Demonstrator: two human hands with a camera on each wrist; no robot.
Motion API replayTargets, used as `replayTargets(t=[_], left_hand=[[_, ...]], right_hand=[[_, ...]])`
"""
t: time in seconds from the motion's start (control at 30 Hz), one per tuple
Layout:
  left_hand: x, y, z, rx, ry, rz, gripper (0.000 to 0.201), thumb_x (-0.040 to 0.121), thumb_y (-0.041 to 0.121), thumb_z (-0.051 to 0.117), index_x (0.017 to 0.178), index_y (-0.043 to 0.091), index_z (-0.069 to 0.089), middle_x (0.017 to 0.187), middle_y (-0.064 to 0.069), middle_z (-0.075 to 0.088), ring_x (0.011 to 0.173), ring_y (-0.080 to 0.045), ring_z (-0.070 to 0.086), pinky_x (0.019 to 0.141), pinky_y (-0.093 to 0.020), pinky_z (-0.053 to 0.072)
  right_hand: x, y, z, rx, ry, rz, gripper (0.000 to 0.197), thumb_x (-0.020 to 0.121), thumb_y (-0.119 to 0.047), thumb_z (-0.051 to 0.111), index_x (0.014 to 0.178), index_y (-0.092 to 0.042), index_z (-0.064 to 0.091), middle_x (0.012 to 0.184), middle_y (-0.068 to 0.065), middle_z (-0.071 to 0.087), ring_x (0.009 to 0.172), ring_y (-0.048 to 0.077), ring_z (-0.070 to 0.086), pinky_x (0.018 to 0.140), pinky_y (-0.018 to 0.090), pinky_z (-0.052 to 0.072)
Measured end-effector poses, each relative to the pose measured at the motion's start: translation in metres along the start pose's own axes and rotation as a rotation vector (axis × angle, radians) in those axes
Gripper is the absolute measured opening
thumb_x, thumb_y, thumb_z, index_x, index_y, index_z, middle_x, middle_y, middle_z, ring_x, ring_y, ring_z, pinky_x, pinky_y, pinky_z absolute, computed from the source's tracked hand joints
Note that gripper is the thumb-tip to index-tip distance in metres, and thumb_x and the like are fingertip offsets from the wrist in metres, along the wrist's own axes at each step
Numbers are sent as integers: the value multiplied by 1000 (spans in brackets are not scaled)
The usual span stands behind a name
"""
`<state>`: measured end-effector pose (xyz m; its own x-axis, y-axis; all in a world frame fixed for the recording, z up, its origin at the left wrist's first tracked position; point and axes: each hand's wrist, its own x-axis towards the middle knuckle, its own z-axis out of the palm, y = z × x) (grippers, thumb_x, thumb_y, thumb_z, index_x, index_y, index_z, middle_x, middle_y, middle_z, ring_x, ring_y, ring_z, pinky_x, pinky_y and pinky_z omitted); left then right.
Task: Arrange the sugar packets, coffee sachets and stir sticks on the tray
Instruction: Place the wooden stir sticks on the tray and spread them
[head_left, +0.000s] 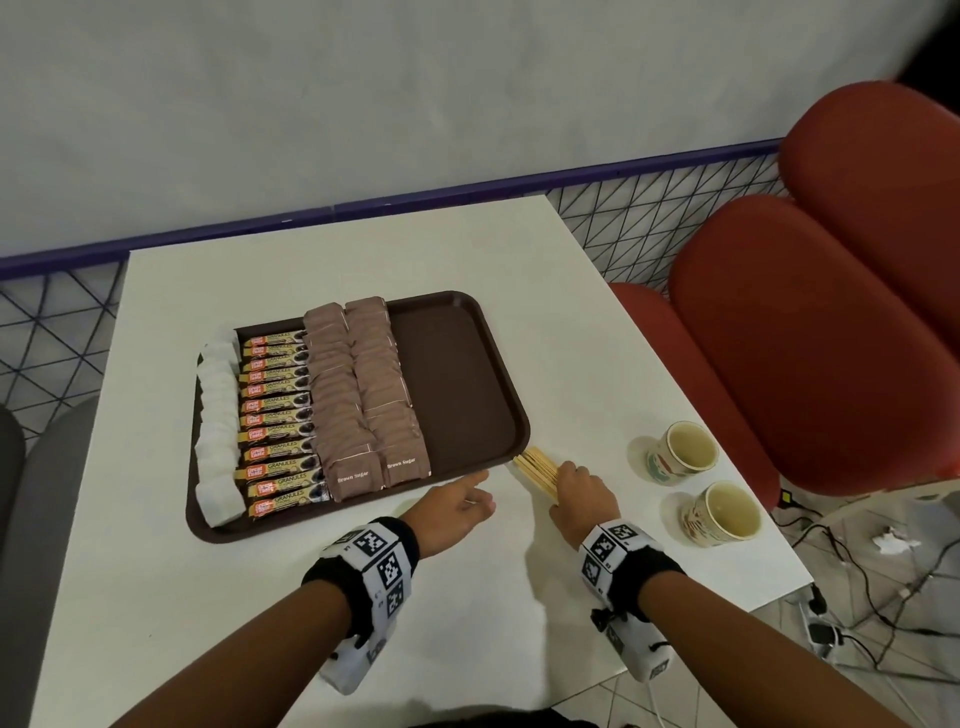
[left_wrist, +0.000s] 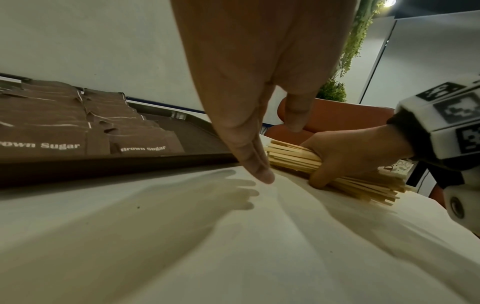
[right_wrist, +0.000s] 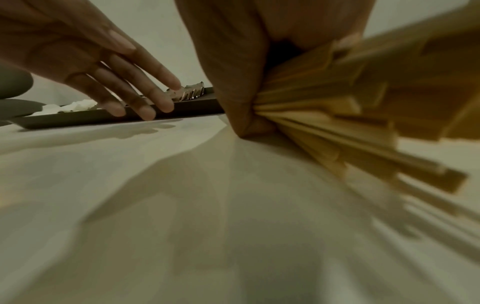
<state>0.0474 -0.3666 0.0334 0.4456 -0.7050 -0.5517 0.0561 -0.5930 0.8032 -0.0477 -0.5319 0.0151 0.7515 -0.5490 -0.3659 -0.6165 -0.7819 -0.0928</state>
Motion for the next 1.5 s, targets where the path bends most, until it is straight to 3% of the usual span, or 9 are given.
replayTargets(t=[0.17,0.3,0.4,0.53,0.7,0.97,1.23,1.4,1.5], left_hand=[[-9,0,-7,-45,5,42,51,96,19,50,144,11,32,117,0,55,105,-15,55,93,-26,46],[-14,0,-15,24,19,69,61,92,25,58,146,14,30,125,2,55,111,-14,57,95,-22,44],[-20,6,-19,-20,7,115,79,85,33,67,148,20,22,135,2,51,116,-10,55,93,-16,43],[-25,13,-26,-292,-17,196,88,68,31,81,140,19,33,127,-3,59,113,-12,59,97,-27,48],[-33,19,-39,-652,114,162,44,81,-10,61,118,12,52,102,-8,68,92,-18,67,82,-30,56],[-38,12,-53,-544,177,123,28,86,8,62,113,15,59,110,-9,67,106,-22,62,97,-35,48],[-41,10,-52,-591,264,99,15,86,-8,50,94,3,58,65,-10,62,59,-20,64,60,-32,56],[-47,12,-59,-586,231,94,8,83,-6,54,88,0,54,62,-13,59,47,-18,54,45,-26,45],[-49,11,-60,-536,238,92,9,85,-7,54,87,1,54,57,-9,56,40,-15,50,42,-24,43]], right_hand=[[-1,3,-14,220,-57,15,32,84,-24,56,109,-5,47,106,10,58,97,28,57,74,29,42],[1,-15,-32,862,-26,-41,17,73,-18,65,86,-12,56,79,2,57,78,22,55,59,21,41],[4,-43,-48,1222,-106,-130,9,73,-10,64,80,-15,61,76,1,59,78,19,57,67,24,45],[5,-88,-64,1416,-308,-217,16,76,0,55,83,-13,60,74,1,56,72,13,57,66,25,47],[4,-125,-72,1442,-461,-272,21,82,6,48,84,-12,57,75,2,54,73,13,55,68,24,47],[14,-143,-66,1376,-508,-270,18,82,1,55,99,-5,57,82,4,57,81,16,57,72,25,49],[15,-148,-69,1332,-631,-377,19,78,-8,64,96,-12,60,86,5,60,88,23,58,70,34,44],[38,-159,-93,1560,-362,-329,61,80,-12,67,133,-21,38,114,3,57,104,18,58,86,33,47],[50,-165,-105,1388,-205,-414,49,84,-31,63,130,-25,48,121,1,60,115,21,57,99,36,43]])
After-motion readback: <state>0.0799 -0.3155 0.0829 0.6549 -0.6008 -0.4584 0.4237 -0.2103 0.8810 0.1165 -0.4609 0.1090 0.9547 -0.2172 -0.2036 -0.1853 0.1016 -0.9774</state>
